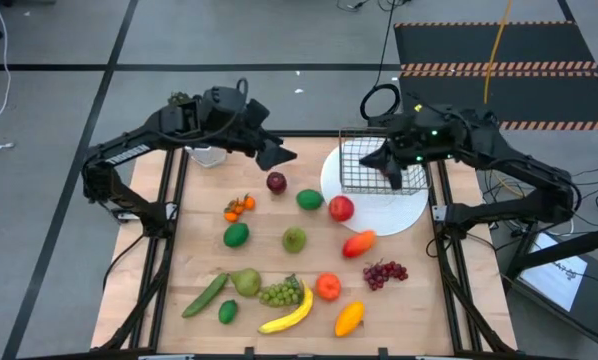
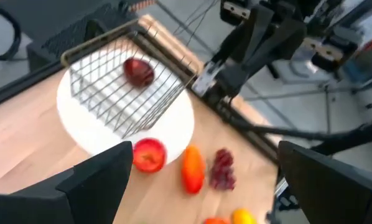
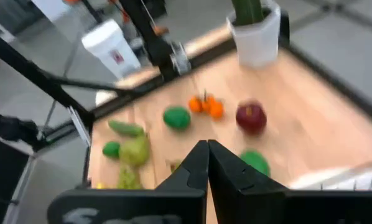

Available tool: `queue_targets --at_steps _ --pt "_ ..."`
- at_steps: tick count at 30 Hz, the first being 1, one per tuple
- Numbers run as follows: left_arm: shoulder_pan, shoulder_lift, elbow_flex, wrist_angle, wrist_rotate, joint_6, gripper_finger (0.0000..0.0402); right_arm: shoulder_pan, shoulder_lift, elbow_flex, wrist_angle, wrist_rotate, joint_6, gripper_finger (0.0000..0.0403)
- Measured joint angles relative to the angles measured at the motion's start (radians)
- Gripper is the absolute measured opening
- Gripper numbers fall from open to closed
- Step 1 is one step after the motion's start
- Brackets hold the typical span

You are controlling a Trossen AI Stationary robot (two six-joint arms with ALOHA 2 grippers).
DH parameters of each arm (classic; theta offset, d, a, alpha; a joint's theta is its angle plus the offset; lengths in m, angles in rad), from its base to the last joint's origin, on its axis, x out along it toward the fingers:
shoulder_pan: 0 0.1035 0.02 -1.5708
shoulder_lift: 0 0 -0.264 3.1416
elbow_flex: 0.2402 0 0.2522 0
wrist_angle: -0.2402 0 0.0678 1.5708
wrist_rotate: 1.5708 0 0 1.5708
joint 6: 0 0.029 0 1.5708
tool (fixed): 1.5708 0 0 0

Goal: Build produce basket
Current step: Put the red apple into the gold wire basket

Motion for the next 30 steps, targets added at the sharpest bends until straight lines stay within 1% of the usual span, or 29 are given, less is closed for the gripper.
queue_targets --at_steps 1,6,8,12,15,18,22,25,30 --pt "0.001 0.000 0.000 -0.023 0.000 0.014 0.0397 0.000 0.008 0.000 -0.026 0.006 0.005 0.0001" --pt "0.005 0.015 0.000 -0.130 -0.002 0.100 0.0397 0.000 0.051 0.000 -0.125 0.103 0.057 0.0000" --pt "0.012 0.017 -0.002 -0.167 -0.002 0.137 0.0397 0.000 0.070 0.000 -0.133 0.101 0.058 0.0001" --pt "0.022 0.026 -0.036 -0.165 -0.001 0.194 0.0397 0.024 0.117 0.000 -0.155 0.100 0.065 0.0014" --pt "0.034 0.031 -0.066 -0.179 0.012 0.206 0.0397 0.075 0.152 0.000 -0.152 0.100 0.048 0.0035" --pt "0.040 0.026 -0.095 -0.192 0.025 0.212 0.0397 0.124 0.189 0.000 -0.147 0.098 -0.008 0.0062" --pt "0.039 0.028 -0.149 -0.195 0.053 0.205 0.0397 0.163 0.243 0.000 -0.145 0.098 -0.076 0.0099" --pt "0.032 0.027 -0.185 -0.187 0.075 0.175 0.0397 0.178 0.286 0.000 -0.144 0.096 -0.079 0.0125" --pt "-0.003 0.027 -0.251 -0.183 0.077 0.140 0.0397 0.226 0.334 0.000 -0.155 0.096 -0.053 0.0175"
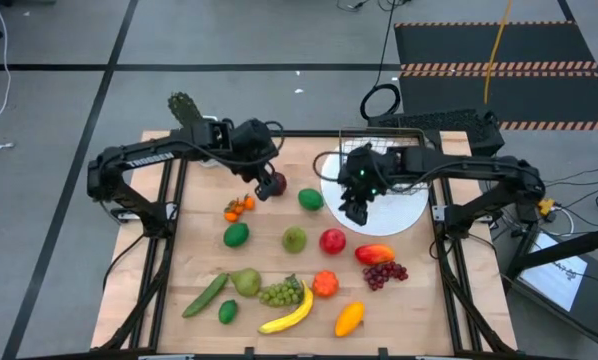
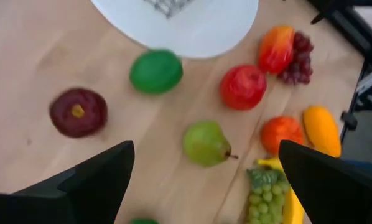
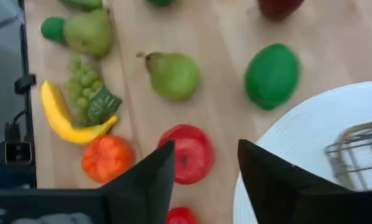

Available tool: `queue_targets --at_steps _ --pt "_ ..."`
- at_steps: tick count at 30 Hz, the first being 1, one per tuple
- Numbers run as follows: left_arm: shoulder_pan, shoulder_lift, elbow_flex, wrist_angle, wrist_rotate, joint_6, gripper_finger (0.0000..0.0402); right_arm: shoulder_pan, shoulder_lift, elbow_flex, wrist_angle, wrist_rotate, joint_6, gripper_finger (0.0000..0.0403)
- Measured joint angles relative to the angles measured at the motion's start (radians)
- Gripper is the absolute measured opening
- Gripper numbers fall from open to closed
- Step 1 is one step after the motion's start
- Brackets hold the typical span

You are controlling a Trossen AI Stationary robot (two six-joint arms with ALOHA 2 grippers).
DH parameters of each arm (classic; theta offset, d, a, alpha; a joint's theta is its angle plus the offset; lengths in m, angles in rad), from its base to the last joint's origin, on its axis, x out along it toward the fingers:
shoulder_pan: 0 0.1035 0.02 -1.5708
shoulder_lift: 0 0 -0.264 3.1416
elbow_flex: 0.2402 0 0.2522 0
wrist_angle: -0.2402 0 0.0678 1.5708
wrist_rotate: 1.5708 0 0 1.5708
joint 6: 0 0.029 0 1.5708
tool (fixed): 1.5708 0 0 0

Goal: Build produce basket
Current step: Put the red apple into the gold wire basket

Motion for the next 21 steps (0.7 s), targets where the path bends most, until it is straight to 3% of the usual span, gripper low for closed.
queue_targets --at_steps 11,17,21 --pt "-0.085 0.000 -0.044 0.067 -0.047 -0.166 0.0397 0.135 0.039 -0.016 0.022 0.036 -0.161 0.0281" --pt "-0.157 0.000 -0.044 0.142 -0.092 -0.336 0.0397 0.164 0.057 -0.141 0.157 0.029 -0.163 0.0349" --pt "-0.206 0.000 -0.044 0.138 -0.180 -0.416 0.0397 0.180 0.056 -0.257 0.312 0.013 -0.158 0.0387"
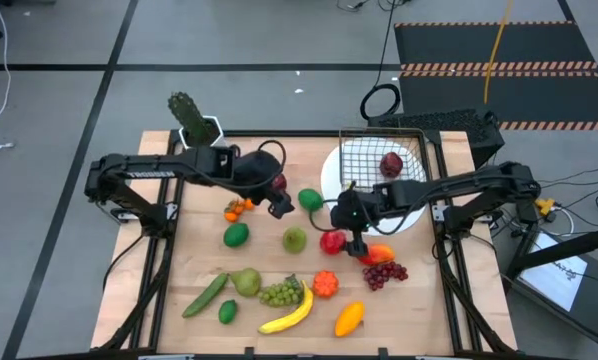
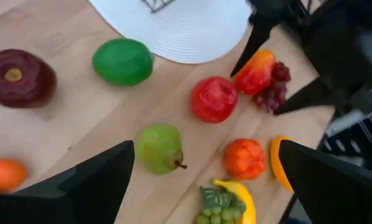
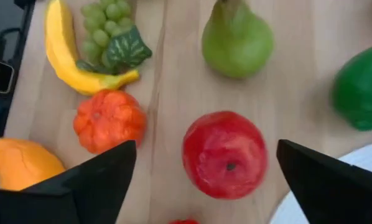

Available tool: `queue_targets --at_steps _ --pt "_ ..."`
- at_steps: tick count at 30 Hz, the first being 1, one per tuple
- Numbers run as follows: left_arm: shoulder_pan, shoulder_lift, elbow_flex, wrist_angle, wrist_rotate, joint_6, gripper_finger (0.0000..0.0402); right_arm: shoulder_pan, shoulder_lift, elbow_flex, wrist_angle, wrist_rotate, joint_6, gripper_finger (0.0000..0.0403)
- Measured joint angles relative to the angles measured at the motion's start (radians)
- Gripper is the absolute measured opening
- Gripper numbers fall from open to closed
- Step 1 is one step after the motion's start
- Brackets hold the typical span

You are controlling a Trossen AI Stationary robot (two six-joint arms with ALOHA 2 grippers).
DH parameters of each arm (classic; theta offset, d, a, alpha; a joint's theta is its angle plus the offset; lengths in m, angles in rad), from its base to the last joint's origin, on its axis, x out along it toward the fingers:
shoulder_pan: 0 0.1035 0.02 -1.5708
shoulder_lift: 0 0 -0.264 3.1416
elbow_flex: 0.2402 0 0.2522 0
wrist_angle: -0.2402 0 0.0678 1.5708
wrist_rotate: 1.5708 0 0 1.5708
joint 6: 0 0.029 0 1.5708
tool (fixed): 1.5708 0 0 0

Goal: Build produce basket
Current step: Put the red apple into the gold wire basket

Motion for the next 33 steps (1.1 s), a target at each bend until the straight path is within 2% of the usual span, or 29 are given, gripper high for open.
queue_targets --at_steps 7,14,25,29,33 --pt "-0.030 0.000 0.000 0.001 -0.084 -0.144 0.0397 -0.004 0.000 -0.167 0.180 0.013 -0.013 0.0395" --pt "-0.032 0.000 0.000 0.023 -0.085 -0.148 0.0397 -0.028 0.005 -0.276 0.335 -0.013 0.007 0.0399" --pt "-0.026 0.000 0.001 0.046 -0.088 -0.127 0.0397 -0.031 0.026 -0.328 0.432 -0.013 0.027 0.0400" --pt "-0.015 0.000 0.001 0.046 -0.090 -0.127 0.0397 -0.031 0.063 -0.336 0.474 -0.062 0.029 0.0399" --pt "-0.008 0.000 0.001 0.046 -0.091 -0.133 0.0397 -0.031 0.075 -0.336 0.493 -0.066 0.021 0.0382"
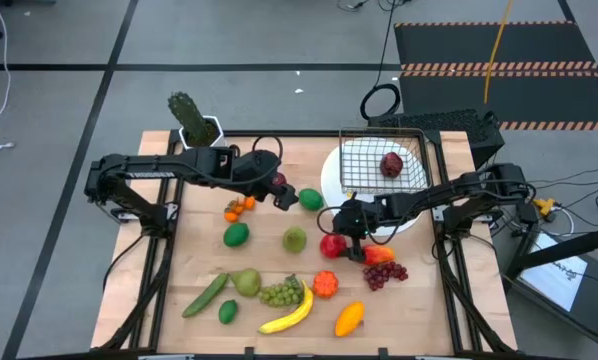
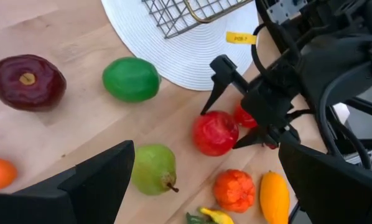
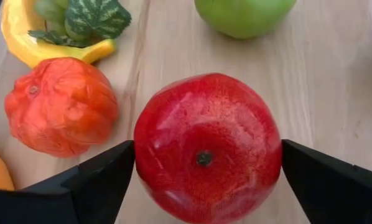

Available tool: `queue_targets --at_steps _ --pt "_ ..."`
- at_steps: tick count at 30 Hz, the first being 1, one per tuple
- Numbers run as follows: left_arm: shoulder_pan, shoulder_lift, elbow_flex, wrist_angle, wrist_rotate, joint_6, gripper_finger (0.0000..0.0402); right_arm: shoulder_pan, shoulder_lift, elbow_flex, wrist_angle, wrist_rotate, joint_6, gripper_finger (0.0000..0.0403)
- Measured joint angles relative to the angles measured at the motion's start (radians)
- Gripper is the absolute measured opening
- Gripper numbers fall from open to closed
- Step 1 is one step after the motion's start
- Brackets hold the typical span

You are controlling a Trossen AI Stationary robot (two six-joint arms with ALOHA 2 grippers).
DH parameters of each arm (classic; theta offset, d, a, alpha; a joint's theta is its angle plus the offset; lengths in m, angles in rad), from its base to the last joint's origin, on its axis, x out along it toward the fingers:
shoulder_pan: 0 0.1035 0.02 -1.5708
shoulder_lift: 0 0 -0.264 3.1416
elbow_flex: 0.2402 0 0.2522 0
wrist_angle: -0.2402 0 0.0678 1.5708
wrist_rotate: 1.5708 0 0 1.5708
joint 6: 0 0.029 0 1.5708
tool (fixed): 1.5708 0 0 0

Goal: Build produce basket
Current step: Put the red apple into the gold wire basket

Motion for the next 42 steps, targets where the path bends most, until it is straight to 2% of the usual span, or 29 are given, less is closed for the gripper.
queue_targets --at_steps 6,11,16,21,27,32,35,37,42 --pt "0.000 0.000 0.000 0.002 0.000 -0.016 0.0397 0.000 0.000 0.000 0.019 -0.026 -0.007 0.0339" --pt "0.000 0.000 0.000 0.002 0.000 -0.030 0.0397 0.000 -0.047 -0.001 0.022 -0.027 0.028 0.0341" --pt "0.000 0.000 0.000 0.002 0.000 -0.030 0.0397 -0.008 -0.172 -0.001 0.014 -0.029 0.096 0.0344" --pt "0.002 0.000 0.000 0.002 0.000 -0.007 0.0397 -0.043 -0.350 -0.001 0.024 -0.022 0.245 0.0341" --pt "0.035 0.000 0.000 0.003 -0.001 0.046 0.0397 -0.163 -0.537 -0.001 0.022 0.054 0.398 0.0342" --pt "0.084 0.000 0.000 0.007 -0.001 0.147 0.0397 -0.312 -0.628 0.000 -0.008 0.204 0.437 0.0342" --pt "0.122 0.000 0.000 0.007 -0.001 0.203 0.0397 -0.409 -0.637 0.001 -0.053 0.314 0.412 0.0342" --pt "0.149 0.000 0.000 0.008 -0.001 0.231 0.0397 -0.473 -0.618 0.001 -0.095 0.349 0.392 0.0342" --pt "0.210 0.000 0.000 0.036 0.019 0.291 0.0397 -0.591 -0.520 0.000 -0.110 0.291 0.378 0.0342"
